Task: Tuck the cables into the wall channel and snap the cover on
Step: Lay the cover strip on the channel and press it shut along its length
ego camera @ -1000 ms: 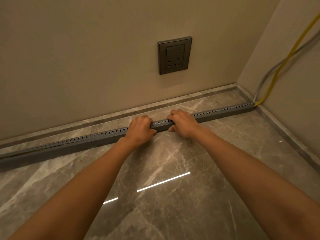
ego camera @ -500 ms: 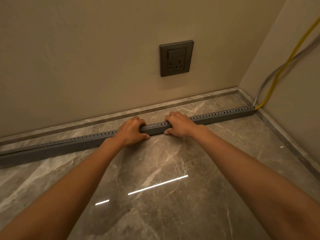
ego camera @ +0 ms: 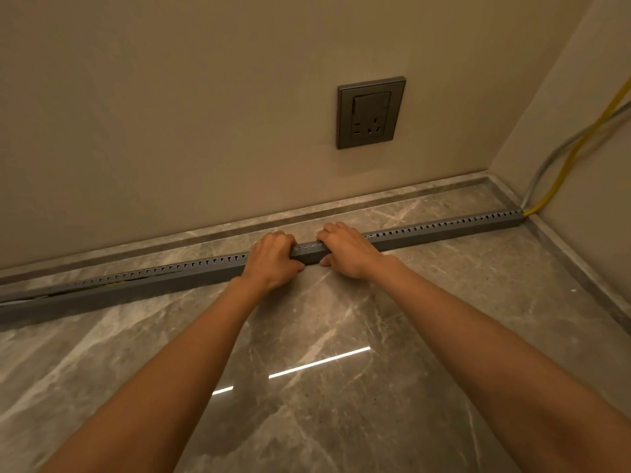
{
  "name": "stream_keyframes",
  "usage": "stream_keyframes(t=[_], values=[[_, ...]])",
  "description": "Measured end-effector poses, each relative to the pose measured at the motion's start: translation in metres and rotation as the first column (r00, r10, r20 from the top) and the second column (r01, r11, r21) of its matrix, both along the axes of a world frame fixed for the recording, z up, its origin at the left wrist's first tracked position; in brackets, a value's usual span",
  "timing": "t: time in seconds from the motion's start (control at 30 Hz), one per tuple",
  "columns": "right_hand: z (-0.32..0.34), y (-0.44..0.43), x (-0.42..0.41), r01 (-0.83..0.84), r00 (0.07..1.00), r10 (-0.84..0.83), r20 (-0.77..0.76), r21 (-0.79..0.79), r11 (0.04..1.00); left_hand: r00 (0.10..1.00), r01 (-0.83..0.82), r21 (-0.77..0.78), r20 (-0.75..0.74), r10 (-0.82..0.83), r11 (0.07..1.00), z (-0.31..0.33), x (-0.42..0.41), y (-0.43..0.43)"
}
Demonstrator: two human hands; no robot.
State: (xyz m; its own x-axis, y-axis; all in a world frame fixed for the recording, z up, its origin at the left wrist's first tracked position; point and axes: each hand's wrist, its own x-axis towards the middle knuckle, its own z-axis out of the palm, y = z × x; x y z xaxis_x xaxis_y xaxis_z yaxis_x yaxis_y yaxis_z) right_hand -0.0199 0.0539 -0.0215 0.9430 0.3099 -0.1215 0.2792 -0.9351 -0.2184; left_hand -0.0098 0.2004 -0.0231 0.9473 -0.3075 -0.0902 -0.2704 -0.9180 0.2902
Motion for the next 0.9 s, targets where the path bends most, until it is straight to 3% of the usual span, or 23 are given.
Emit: stream_keyframes(t=[0.17,0.37,0.73,0.9], values=[[0.004,0.008,0.003,0.048,0.998,-0.048,-0.043,-0.011,0.999,0.991,-0.062,-0.140,-0.123,0.045,0.988,0.004,0.006,0.029],[0.006,0.050,0.007,0.053,0.992,-0.044,-0.119,0.076,0.996,0.980,-0.109,-0.087,-0.175,0.093,0.990,0.010,0.011,0.087],[0.003,0.079,0.003,-0.006,1.000,0.007,-0.026,0.024,1.000,0.999,-0.044,-0.031,-0.013,0.043,0.999,0.005,-0.002,0.089],[0.004,0.077,0.005,-0.057,0.998,0.057,0.007,-0.001,0.998,0.997,-0.065,0.008,-0.041,0.065,0.998,0.009,-0.003,0.085]])
